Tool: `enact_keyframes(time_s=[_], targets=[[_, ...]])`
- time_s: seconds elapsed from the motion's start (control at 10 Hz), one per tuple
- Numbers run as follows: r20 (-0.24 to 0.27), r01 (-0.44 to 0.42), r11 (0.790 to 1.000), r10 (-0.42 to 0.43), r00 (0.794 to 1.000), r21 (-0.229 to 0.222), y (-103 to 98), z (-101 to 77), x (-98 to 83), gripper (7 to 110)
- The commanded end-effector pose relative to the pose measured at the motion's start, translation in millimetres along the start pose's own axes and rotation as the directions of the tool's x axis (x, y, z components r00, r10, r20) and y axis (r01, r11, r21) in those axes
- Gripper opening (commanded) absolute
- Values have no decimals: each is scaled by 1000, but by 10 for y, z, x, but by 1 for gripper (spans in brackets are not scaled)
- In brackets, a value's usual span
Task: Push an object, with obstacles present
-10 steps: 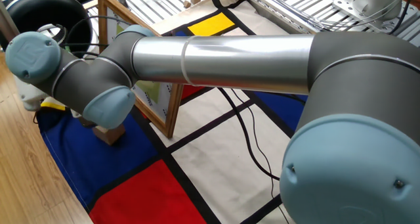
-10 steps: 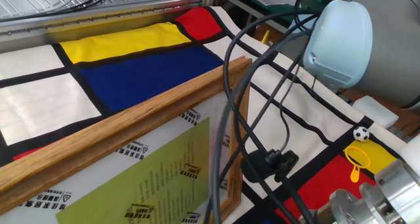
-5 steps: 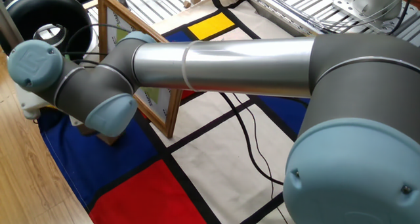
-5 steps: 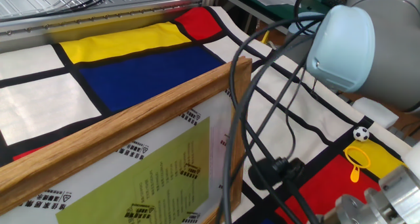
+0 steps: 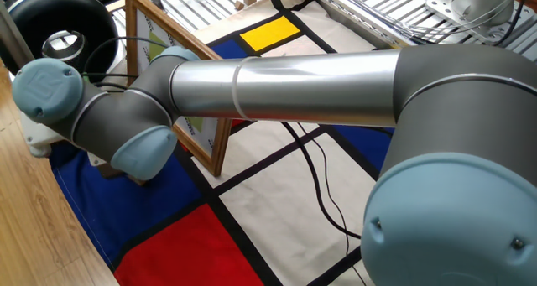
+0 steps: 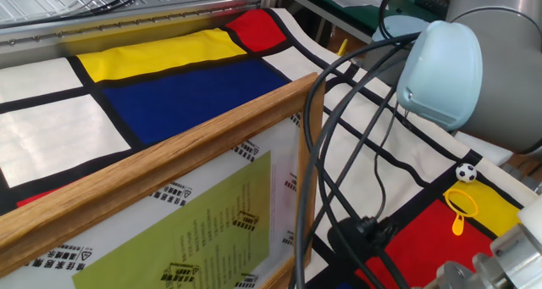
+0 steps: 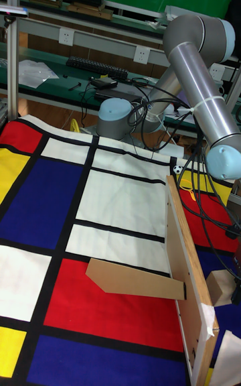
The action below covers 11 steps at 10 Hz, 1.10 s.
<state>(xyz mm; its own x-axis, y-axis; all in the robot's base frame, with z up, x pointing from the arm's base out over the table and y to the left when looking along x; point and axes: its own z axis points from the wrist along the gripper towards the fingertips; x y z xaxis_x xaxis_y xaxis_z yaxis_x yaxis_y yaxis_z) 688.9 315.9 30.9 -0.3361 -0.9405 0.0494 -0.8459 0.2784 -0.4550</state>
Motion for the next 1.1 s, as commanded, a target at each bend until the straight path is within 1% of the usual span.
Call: enact_keyframes(time_s=[0.0, 0.2, 0.6, 0.7, 0.9, 1.0], targets=[[-7, -5, 1000, 4, 1000, -16, -2, 16, 30, 7], [-32, 7, 1000, -8, 999, -15, -7, 16, 95, 7], [-52, 27, 999, -29, 998, -41, 44, 19, 158, 7], [-49, 31, 998, -34, 998, -53, 68, 21, 158, 7], [-16, 46, 995, -48, 999, -91, 140, 21, 88, 7], [-4, 58, 994, -58, 998, -97, 151, 16, 64, 7]])
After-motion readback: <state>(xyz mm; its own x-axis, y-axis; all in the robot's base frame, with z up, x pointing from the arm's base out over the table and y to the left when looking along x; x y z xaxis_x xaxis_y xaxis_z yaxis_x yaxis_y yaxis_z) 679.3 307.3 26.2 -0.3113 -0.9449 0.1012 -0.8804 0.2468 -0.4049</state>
